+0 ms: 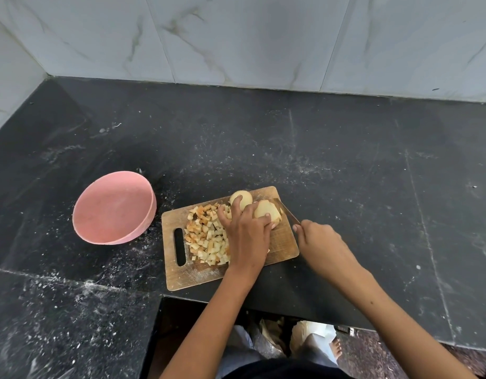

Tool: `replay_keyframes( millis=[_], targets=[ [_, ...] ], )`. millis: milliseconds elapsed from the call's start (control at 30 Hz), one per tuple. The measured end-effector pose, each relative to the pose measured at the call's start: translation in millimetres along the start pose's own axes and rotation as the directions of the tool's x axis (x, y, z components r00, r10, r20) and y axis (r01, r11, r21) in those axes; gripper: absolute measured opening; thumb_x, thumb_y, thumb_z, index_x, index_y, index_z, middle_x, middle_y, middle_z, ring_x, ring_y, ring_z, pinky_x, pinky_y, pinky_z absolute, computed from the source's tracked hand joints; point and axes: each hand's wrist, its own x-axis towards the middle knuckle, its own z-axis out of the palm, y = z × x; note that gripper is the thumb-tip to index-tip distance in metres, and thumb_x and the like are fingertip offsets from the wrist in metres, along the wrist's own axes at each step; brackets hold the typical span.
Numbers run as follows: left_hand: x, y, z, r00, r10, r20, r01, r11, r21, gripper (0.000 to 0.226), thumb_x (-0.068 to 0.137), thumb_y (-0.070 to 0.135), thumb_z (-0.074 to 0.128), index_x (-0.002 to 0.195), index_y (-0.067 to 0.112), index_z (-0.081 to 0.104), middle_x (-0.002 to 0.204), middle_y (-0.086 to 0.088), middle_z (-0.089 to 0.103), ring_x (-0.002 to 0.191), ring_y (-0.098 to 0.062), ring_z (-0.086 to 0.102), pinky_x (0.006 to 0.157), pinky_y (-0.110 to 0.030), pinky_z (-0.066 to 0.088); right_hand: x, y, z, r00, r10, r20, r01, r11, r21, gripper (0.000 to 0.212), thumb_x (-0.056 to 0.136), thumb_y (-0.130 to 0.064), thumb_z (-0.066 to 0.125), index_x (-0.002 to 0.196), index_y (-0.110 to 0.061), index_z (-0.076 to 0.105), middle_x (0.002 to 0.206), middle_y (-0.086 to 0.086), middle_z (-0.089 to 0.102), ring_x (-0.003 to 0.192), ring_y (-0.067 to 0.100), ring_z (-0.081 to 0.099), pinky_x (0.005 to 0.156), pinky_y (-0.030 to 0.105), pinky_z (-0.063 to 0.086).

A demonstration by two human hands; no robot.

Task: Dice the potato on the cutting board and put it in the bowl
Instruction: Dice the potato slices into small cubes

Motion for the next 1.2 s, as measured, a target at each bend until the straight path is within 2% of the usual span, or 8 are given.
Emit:
replay_keyframes(
  millis=[300, 533, 667, 800, 933, 1033, 1200],
  targets=[
    [0.4, -2.7, 1.3, 0.999, 0.032, 0.002, -0.032, 0.999, -0.020, 0.008, 0.072, 0.025, 0.083, 0.077, 0.027, 0.077, 0.106, -0.002, 0.072, 0.124, -0.034, 0.051, 0.107, -0.058, 0.009, 20.8, -15.8, 21.8, 1.000, 0.000, -0.004, -0.001, 0.996, -0.093, 0.032, 0.104, -0.025, 0.025, 0.112, -0.007, 0.050, 0.105, 0.014, 0.062, 0.096, 0.032, 0.061, 0.067, 0.034, 0.041],
    [0.2, -2.8, 2.3, 1.000, 0.016, 0.019, -0.015, 0.999, -0.032, 0.009, 0.072, 0.026, 0.082, 0.079, 0.028, 0.077, 0.105, -0.001, 0.071, 0.127, -0.033, 0.048, 0.108, -0.065, 0.016, 16.5, -16.3, 29.5, 0.998, 0.049, 0.046, -0.041, 0.987, -0.156, 0.021, 0.100, -0.010, 0.029, 0.115, -0.008, 0.044, 0.109, 0.013, 0.061, 0.099, 0.032, 0.061, 0.071, 0.036, 0.044],
    [-0.3, -3.0, 4.2, 1.000, 0.007, 0.014, -0.007, 1.000, -0.030, 0.007, 0.073, 0.027, 0.082, 0.077, 0.028, 0.076, 0.105, -0.001, 0.071, 0.127, -0.032, 0.048, 0.108, -0.065, 0.015, -5.4, 3.0, 33.2, 0.995, 0.061, 0.085, -0.045, 0.984, -0.174, 0.013, 0.100, -0.012, 0.031, 0.107, -0.012, 0.042, 0.102, 0.011, 0.061, 0.093, 0.030, 0.062, 0.068, 0.036, 0.044],
    [-0.3, -4.1, 4.5, 1.000, 0.015, 0.013, -0.014, 0.999, -0.035, 0.009, 0.071, 0.026, 0.083, 0.076, 0.027, 0.076, 0.104, -0.002, 0.071, 0.127, -0.033, 0.048, 0.107, -0.065, 0.013, -21.7, 16.0, 35.0, 0.989, 0.063, 0.136, -0.043, 0.989, -0.144, 0.013, 0.103, -0.021, 0.030, 0.108, -0.015, 0.041, 0.095, 0.007, 0.060, 0.088, 0.025, 0.063, 0.074, 0.038, 0.053],
    [-1.2, -4.1, 3.1, 0.999, 0.044, 0.020, -0.044, 0.999, -0.011, 0.012, 0.072, 0.022, 0.083, 0.081, 0.026, 0.076, 0.109, -0.004, 0.071, 0.129, -0.036, 0.047, 0.108, -0.063, 0.007, -30.9, 19.7, 22.0, 0.997, 0.015, 0.073, -0.010, 0.998, -0.060, 0.030, 0.103, -0.034, 0.025, 0.098, -0.014, 0.046, 0.087, 0.006, 0.059, 0.080, 0.024, 0.060, 0.071, 0.039, 0.051],
    [-3.0, -1.9, 0.7, 0.999, 0.036, 0.011, -0.036, 0.999, -0.009, 0.012, 0.073, 0.021, 0.082, 0.082, 0.025, 0.076, 0.111, -0.005, 0.070, 0.130, -0.037, 0.045, 0.108, -0.063, 0.006, -26.9, 10.6, 12.5, 1.000, -0.022, -0.002, 0.022, 1.000, -0.004, 0.032, 0.103, -0.036, 0.025, 0.091, -0.013, 0.045, 0.081, 0.005, 0.056, 0.074, 0.025, 0.054, 0.066, 0.036, 0.045],
    [-2.9, -3.1, -2.9, 0.999, 0.012, -0.030, -0.013, 1.000, -0.028, 0.010, 0.070, 0.022, 0.084, 0.072, 0.024, 0.075, 0.098, -0.001, 0.070, 0.126, -0.035, 0.048, 0.107, -0.061, 0.006, 5.3, -8.8, 15.1, 0.999, -0.033, -0.023, 0.032, 0.999, -0.024, 0.034, 0.104, -0.034, 0.025, 0.101, -0.010, 0.049, 0.095, 0.011, 0.061, 0.080, 0.027, 0.056, 0.067, 0.035, 0.043]
  ],
)
